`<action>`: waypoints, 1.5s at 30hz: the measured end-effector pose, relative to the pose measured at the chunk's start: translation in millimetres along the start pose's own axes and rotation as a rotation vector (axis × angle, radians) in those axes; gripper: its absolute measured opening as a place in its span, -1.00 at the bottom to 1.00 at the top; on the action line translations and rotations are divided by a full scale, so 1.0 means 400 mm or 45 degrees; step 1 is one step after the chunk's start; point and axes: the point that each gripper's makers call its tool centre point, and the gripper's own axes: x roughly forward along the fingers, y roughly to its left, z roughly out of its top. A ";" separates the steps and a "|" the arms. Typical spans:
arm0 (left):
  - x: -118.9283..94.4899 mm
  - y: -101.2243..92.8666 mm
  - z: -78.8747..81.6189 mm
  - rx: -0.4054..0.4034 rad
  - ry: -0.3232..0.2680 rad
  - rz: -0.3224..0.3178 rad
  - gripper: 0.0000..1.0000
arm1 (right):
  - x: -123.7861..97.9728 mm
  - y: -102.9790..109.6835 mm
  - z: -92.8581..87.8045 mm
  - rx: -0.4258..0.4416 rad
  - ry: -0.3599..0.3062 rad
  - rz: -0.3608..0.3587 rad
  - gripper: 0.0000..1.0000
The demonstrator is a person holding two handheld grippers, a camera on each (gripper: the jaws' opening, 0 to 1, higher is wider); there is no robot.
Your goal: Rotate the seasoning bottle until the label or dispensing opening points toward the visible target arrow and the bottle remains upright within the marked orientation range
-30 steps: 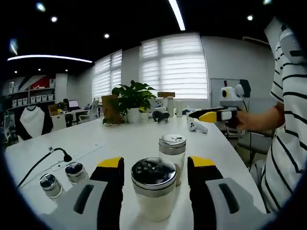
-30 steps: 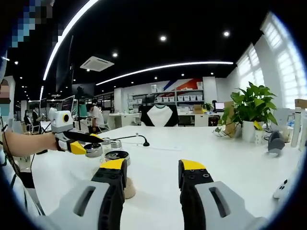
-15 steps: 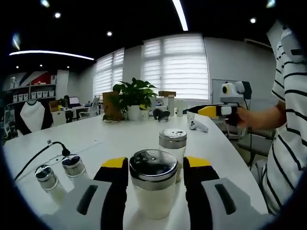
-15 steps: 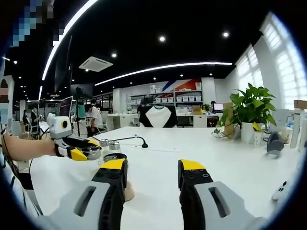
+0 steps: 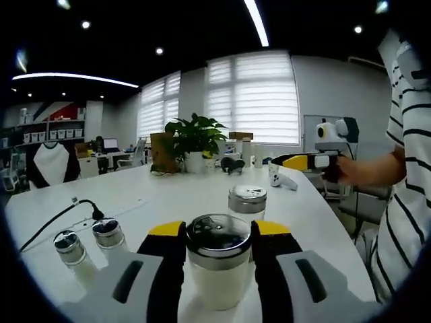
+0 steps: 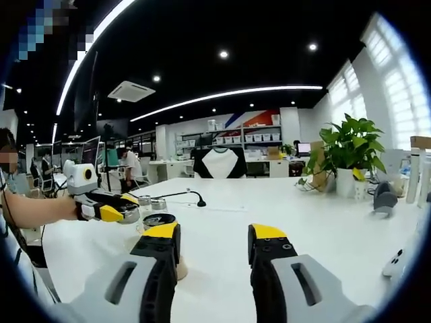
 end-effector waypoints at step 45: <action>-0.034 0.023 0.031 0.027 -0.081 0.148 0.09 | -0.019 0.039 -0.004 0.002 0.002 0.058 -0.36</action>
